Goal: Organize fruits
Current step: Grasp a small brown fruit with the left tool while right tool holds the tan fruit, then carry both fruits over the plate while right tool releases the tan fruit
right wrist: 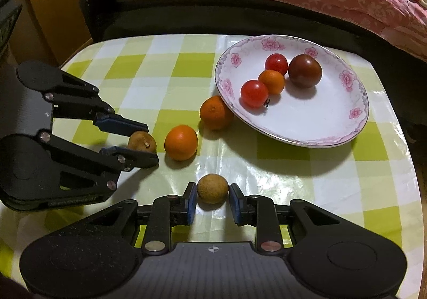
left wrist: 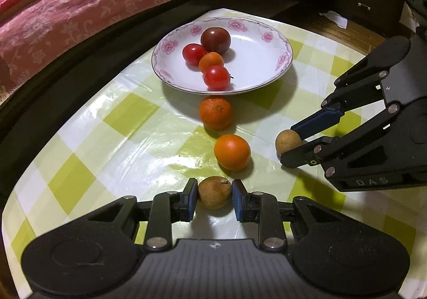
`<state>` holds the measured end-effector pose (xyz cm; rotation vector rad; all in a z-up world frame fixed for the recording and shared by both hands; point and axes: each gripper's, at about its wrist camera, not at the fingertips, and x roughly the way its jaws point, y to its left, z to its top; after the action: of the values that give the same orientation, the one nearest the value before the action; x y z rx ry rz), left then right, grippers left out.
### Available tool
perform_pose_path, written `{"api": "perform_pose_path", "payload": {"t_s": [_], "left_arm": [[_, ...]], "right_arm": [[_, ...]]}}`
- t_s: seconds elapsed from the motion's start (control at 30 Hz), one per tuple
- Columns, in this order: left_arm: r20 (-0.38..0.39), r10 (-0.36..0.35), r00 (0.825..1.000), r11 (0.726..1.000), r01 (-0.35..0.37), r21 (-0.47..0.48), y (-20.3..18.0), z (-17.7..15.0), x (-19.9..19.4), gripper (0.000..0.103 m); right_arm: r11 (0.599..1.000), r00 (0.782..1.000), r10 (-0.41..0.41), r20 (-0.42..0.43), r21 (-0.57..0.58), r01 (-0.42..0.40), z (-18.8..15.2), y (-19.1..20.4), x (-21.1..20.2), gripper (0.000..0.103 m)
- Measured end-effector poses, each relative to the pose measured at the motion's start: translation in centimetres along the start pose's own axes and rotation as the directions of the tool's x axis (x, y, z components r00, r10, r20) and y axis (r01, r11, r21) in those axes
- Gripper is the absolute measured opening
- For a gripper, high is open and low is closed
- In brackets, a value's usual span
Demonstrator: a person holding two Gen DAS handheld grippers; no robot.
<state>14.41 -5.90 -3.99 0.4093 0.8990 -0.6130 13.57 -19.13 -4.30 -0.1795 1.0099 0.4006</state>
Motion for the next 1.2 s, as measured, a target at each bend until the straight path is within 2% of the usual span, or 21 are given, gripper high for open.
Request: {"api": "perform_pose_path", "payload": {"t_s": [0.2, 0.4, 0.5, 0.83, 1.2], "left_arm": [[0.005, 0.018, 1.000, 1.000, -0.018, 0.014, -0.4, -0.1, -0.1, 0.036], [0.009, 0.004, 1.000, 1.000, -0.004, 0.006, -0.4, 0.2, -0.5, 0.035], [0.031, -0.009, 0.999, 1.000, 0.009, -0.025, 0.0, 1.0, -1.0, 0.035], [0.094, 0.012, 0.996, 0.999, -0.008, -0.040, 0.1, 4.5, -1.1, 0.035], [0.119, 0.041, 0.992, 0.997, -0.033, -0.069, 0.1, 8.0, 1.1, 0.035]], "right_arm": [[1.000, 1.000, -0.009, -0.003, -0.009, 0.009, 0.0, 0.0, 0.0, 0.021], [1.000, 1.000, -0.012, 0.001, -0.007, 0.012, 0.0, 0.1, -0.4, 0.021], [1.000, 1.000, -0.007, 0.025, 0.015, 0.007, 0.3, -0.3, -1.0, 0.021], [0.995, 0.992, -0.041, 0.118, 0.090, 0.030, 2.0, -2.7, -2.9, 0.021], [0.985, 0.985, -0.090, 0.148, 0.157, 0.066, 3.3, -5.3, -2.4, 0.021]]}}
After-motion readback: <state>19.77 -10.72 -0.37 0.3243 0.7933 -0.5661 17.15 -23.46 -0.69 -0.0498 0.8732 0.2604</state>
